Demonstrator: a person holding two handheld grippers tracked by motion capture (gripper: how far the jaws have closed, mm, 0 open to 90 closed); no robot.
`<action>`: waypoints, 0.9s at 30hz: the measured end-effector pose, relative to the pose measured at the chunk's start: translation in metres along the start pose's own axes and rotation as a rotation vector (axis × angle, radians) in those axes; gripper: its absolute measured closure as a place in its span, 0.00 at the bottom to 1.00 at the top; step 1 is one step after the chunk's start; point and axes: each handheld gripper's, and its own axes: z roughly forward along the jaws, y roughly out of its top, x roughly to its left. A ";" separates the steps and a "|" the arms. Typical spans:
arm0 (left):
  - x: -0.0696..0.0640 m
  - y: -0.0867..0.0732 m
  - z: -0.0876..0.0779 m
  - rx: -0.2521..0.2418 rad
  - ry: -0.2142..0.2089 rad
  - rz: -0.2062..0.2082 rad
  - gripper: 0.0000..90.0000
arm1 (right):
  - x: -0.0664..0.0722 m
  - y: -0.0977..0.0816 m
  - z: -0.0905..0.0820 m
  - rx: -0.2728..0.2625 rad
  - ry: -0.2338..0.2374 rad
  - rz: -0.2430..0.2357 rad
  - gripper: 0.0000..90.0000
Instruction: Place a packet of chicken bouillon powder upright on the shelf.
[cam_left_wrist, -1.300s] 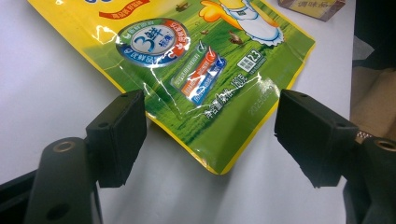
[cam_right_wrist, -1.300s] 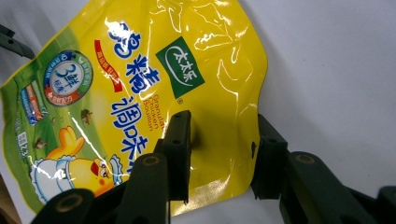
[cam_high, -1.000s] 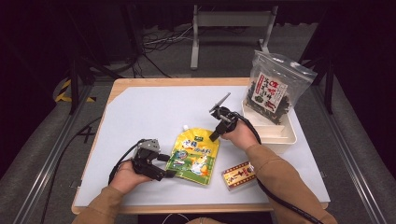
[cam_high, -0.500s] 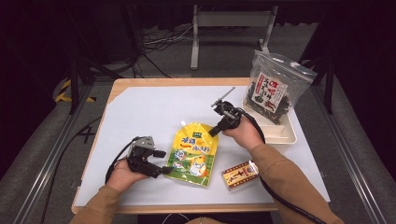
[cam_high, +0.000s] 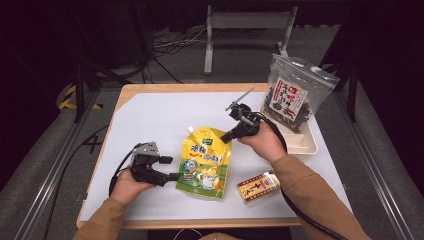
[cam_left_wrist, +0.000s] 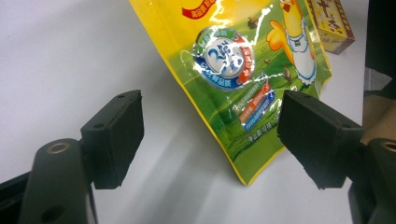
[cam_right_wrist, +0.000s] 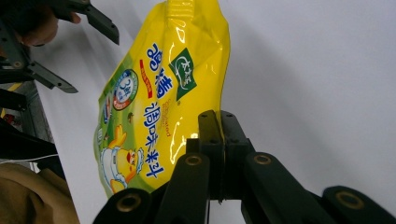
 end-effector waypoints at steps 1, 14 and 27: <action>0.000 0.000 -0.001 -0.003 0.003 -0.001 0.26 | 0.002 0.000 -0.001 -0.002 -0.002 -0.003 1.00; 0.002 -0.001 -0.011 -0.048 -0.001 0.006 0.25 | 0.051 0.010 -0.024 -0.064 -0.075 -0.184 1.00; 0.004 -0.002 -0.014 -0.057 -0.011 -0.001 0.25 | 0.096 0.013 -0.050 -0.125 -0.198 -0.337 1.00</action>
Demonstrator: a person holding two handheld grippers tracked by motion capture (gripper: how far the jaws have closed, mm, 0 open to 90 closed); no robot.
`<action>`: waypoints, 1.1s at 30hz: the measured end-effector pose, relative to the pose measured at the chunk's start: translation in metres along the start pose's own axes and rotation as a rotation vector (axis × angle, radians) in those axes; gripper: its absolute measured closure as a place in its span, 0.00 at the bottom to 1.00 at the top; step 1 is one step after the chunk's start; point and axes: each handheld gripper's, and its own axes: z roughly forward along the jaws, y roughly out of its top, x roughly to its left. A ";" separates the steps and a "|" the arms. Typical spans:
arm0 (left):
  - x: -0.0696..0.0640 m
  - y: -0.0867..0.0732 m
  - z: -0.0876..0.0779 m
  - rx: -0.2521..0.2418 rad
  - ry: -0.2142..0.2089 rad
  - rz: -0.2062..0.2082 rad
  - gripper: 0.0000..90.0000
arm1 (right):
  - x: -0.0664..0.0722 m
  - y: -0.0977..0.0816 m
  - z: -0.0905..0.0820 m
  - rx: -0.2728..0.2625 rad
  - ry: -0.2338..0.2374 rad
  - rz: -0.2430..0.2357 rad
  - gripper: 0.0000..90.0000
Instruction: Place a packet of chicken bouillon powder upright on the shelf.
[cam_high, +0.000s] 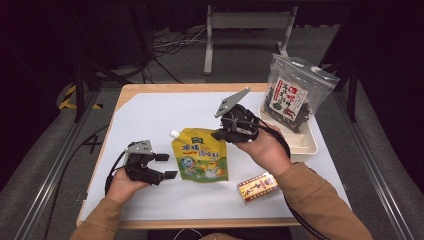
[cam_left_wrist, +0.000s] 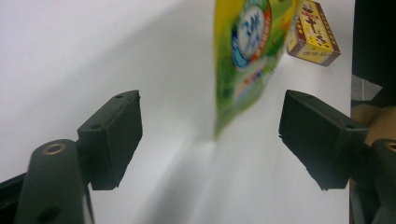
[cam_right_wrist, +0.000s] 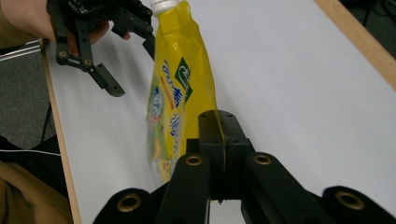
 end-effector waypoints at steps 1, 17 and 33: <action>0.000 0.000 0.000 0.000 0.001 -0.001 0.25 | 0.002 0.001 -0.003 -0.003 -0.005 -0.011 1.00; 0.005 -0.002 -0.007 -0.016 0.021 -0.011 0.25 | -0.003 0.000 -0.032 -0.040 -0.048 -0.023 1.00; 0.006 -0.003 -0.019 -0.082 0.073 -0.004 0.25 | -0.016 -0.012 -0.071 -0.073 -0.077 -0.054 1.00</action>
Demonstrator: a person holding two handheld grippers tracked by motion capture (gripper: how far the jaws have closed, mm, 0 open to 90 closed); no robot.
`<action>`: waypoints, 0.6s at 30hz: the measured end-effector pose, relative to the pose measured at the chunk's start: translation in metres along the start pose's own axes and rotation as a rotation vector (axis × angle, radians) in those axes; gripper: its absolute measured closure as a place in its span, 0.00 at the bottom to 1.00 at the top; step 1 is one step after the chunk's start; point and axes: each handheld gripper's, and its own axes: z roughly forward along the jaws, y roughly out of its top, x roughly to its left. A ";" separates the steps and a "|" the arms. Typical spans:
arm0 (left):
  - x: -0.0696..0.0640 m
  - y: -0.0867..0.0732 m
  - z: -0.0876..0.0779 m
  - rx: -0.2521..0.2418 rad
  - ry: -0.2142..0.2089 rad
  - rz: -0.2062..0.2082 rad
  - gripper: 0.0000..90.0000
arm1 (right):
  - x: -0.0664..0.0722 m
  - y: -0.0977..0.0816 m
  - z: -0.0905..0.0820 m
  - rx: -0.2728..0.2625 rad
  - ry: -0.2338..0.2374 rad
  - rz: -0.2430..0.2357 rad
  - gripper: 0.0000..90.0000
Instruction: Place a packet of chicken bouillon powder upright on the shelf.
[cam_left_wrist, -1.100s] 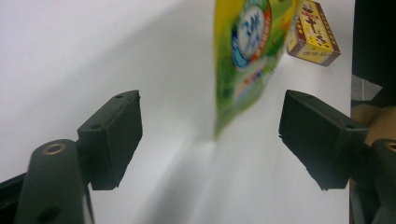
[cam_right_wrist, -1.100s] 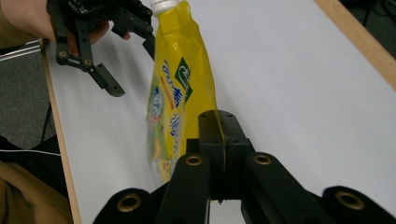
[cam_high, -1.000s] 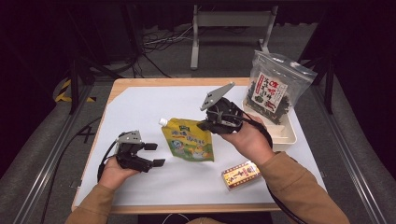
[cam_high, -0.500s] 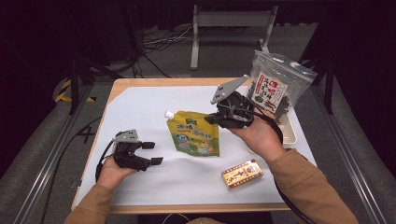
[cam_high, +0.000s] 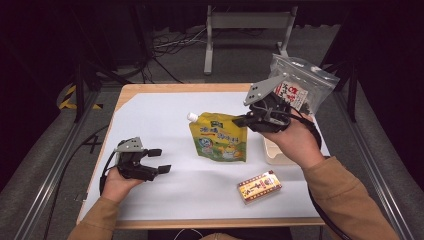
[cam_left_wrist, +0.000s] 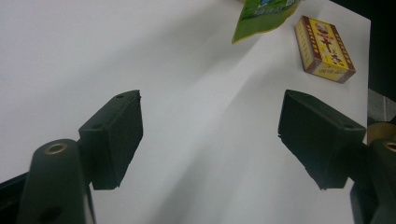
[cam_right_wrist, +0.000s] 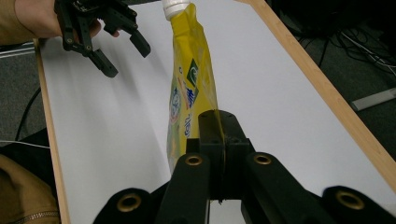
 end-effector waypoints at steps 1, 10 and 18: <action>0.000 0.000 0.000 -0.002 0.001 -0.002 0.25 | -0.001 -0.001 -0.002 -0.002 -0.003 0.001 1.00; 0.001 -0.001 -0.001 -0.007 0.004 -0.005 0.25 | -0.011 -0.007 -0.026 -0.023 -0.040 -0.002 1.00; 0.002 -0.002 -0.002 -0.008 0.007 -0.011 0.25 | -0.022 -0.015 -0.042 -0.044 -0.069 0.013 1.00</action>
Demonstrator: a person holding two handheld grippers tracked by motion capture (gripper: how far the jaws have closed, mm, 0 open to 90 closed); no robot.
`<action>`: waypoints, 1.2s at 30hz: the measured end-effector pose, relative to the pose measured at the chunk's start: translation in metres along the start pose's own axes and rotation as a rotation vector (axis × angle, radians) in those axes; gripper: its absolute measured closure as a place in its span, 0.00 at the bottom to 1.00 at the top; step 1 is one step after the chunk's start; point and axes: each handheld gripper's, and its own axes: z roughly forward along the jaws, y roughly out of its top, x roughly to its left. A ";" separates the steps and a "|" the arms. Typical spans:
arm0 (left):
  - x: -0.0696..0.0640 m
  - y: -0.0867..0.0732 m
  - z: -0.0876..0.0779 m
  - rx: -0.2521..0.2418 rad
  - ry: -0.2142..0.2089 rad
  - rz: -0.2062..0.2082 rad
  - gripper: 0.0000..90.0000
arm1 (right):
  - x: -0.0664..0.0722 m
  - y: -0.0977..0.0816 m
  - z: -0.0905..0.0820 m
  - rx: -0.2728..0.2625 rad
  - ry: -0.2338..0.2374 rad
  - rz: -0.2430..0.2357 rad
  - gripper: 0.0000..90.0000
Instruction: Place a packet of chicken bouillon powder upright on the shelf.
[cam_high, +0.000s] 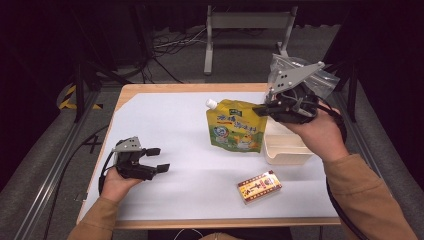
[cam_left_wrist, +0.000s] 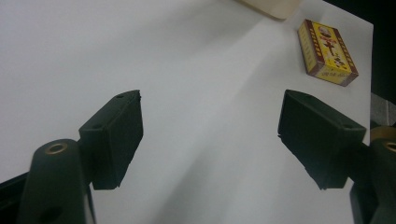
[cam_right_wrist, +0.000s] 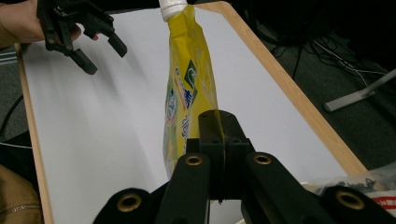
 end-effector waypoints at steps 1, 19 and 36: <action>0.000 0.000 0.000 0.000 0.001 0.000 0.25 | -0.001 -0.001 -0.001 -0.001 -0.003 0.001 1.00; 0.001 0.000 0.000 0.002 0.006 0.002 0.25 | -0.030 -0.021 -0.028 -0.014 -0.084 0.032 1.00; 0.002 -0.001 -0.003 -0.025 0.032 -0.001 0.25 | -0.054 -0.044 -0.043 -0.021 -0.140 0.084 1.00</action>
